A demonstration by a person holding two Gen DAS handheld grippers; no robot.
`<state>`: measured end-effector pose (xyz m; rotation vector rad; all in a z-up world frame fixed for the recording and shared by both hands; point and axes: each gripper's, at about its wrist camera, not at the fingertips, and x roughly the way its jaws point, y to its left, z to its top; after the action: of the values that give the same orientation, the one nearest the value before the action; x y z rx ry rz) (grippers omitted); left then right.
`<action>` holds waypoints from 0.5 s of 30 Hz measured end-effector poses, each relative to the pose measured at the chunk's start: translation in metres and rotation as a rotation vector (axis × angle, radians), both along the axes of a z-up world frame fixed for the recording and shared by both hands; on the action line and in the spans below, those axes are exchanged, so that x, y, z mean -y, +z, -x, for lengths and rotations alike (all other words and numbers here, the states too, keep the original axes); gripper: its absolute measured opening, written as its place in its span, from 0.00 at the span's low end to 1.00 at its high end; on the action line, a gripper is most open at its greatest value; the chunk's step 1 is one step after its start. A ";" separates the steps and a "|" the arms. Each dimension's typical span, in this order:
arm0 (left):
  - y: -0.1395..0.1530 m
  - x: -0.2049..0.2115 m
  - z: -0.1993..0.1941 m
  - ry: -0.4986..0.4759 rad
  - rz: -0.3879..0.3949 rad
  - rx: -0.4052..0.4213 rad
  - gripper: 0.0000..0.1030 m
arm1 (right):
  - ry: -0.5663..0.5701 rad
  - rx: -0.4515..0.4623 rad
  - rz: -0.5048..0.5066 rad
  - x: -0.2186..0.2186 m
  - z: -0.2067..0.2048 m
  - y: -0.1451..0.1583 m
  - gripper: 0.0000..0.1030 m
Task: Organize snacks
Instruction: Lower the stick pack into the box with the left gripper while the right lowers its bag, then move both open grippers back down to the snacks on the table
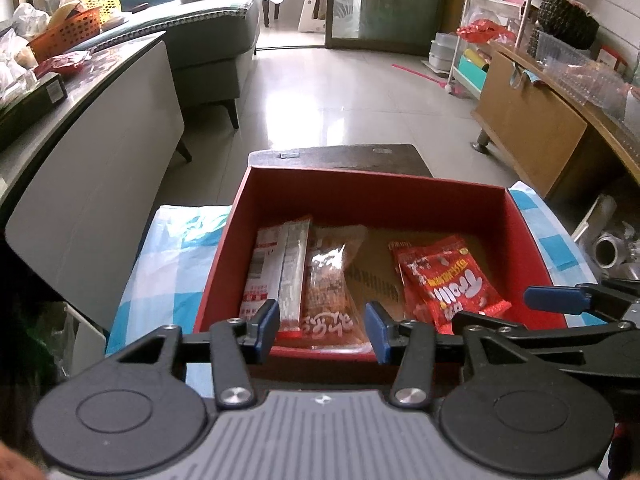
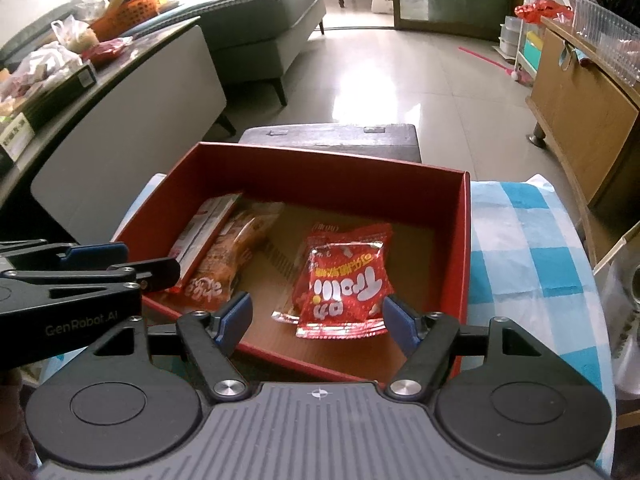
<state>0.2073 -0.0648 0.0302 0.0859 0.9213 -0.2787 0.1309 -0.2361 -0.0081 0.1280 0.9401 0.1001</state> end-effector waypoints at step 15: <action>-0.005 -0.004 0.035 -0.032 0.009 -0.043 0.40 | -0.023 -0.020 0.016 -0.004 0.042 -0.001 0.76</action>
<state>0.1721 -0.0611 0.0249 0.0865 0.9614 -0.3158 0.0889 -0.2318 -0.0095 0.1253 0.9588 0.0701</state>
